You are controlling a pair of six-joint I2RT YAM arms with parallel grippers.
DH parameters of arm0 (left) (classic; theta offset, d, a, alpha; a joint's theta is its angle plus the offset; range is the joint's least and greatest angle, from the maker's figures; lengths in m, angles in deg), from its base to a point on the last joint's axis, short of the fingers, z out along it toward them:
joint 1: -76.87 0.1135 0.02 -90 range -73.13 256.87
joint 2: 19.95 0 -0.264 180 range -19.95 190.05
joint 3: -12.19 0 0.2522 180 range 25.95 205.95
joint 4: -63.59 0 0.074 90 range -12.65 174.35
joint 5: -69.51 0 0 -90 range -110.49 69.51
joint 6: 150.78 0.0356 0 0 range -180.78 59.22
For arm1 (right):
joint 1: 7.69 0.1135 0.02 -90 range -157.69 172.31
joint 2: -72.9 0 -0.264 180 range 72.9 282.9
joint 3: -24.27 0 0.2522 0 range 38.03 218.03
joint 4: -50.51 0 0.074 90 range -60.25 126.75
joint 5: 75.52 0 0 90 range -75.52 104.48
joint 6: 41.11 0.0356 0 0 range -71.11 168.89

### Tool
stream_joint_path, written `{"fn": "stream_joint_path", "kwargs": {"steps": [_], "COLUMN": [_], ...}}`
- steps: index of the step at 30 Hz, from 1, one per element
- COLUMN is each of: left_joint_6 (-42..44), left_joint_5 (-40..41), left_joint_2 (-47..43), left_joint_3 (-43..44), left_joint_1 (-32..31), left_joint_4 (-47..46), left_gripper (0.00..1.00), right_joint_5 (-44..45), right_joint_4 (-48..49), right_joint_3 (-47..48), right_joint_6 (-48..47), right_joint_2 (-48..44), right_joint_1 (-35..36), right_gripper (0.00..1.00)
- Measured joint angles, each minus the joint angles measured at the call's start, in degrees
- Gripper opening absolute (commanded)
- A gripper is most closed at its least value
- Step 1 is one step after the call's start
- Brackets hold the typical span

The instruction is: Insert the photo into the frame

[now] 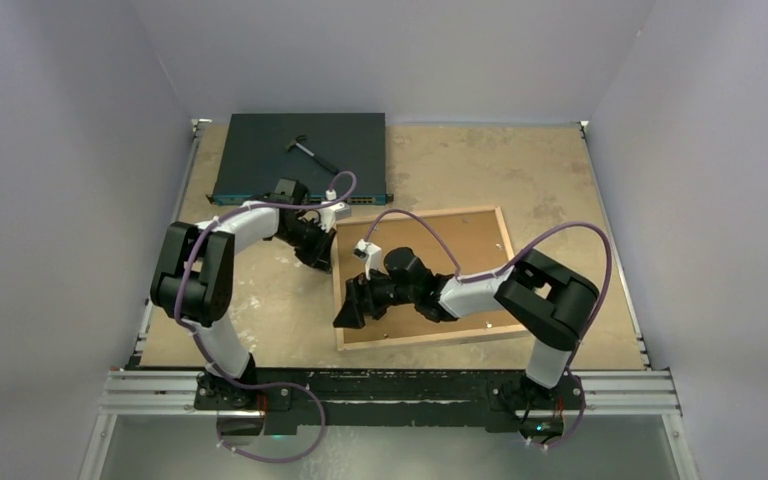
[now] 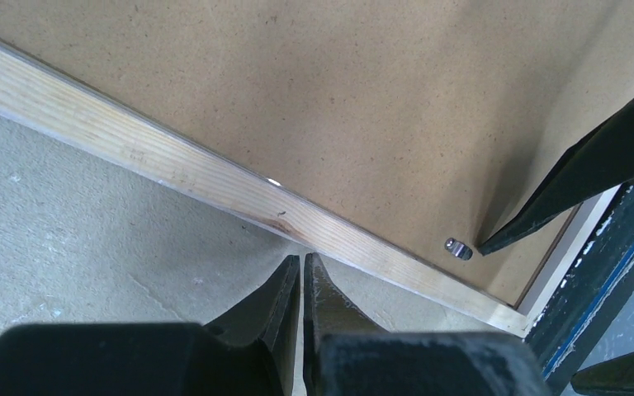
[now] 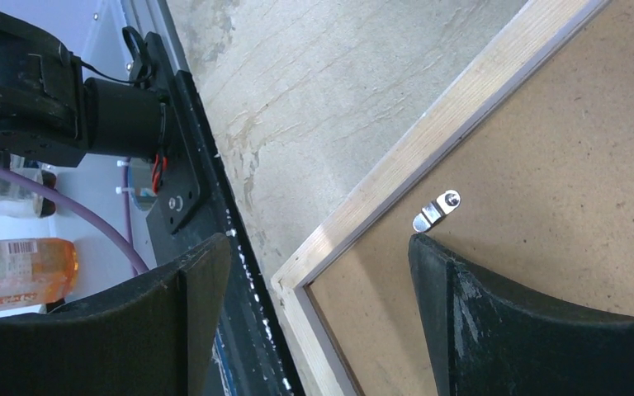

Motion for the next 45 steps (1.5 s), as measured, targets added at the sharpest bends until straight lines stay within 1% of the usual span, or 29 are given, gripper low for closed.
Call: {"fn": "stream_joint_path", "kwargs": {"steps": [25,29,32,34,37,41,45], "left_joint_6": [0.0,0.1,0.1,0.2,0.2,0.1,0.1], "left_joint_5": [0.5,0.7,0.9,0.9,0.9,0.9,0.9], "left_joint_2": [-1.2,-1.4,-1.9,-2.1,-2.2,-2.2,-2.2], "left_joint_3": [-1.5,-1.6,-1.7,-1.7,-1.7,-1.7,-1.7], "left_joint_1": [-0.8,-0.8,-0.8,-0.8,-0.8,-0.8,-0.8], "left_joint_4": [-0.1,-0.2,-0.1,-0.1,-0.1,-0.2,-0.2], "left_gripper": [0.03,0.02,0.02,0.02,0.02,0.02,0.02], "right_joint_5": [-2.6,-2.7,-2.6,-2.6,-2.6,-2.6,-2.6], "right_joint_4": [-0.5,-3.5,-5.8,-6.4,-6.5,-6.7,-6.7], "right_joint_3": [5.0,4.8,3.7,3.0,2.4,1.1,1.1], "right_joint_6": [-0.6,-1.5,-2.4,-3.0,-3.7,-3.8,-3.8], "right_joint_2": [4.2,1.9,-2.6,-5.8,-7.2,-5.7,-2.0], "right_joint_1": [0.0,0.0,-0.3,-0.6,-1.0,-1.2,-1.4], "right_gripper": [0.80,0.82,0.82,0.82,0.82,0.82,0.81]}}
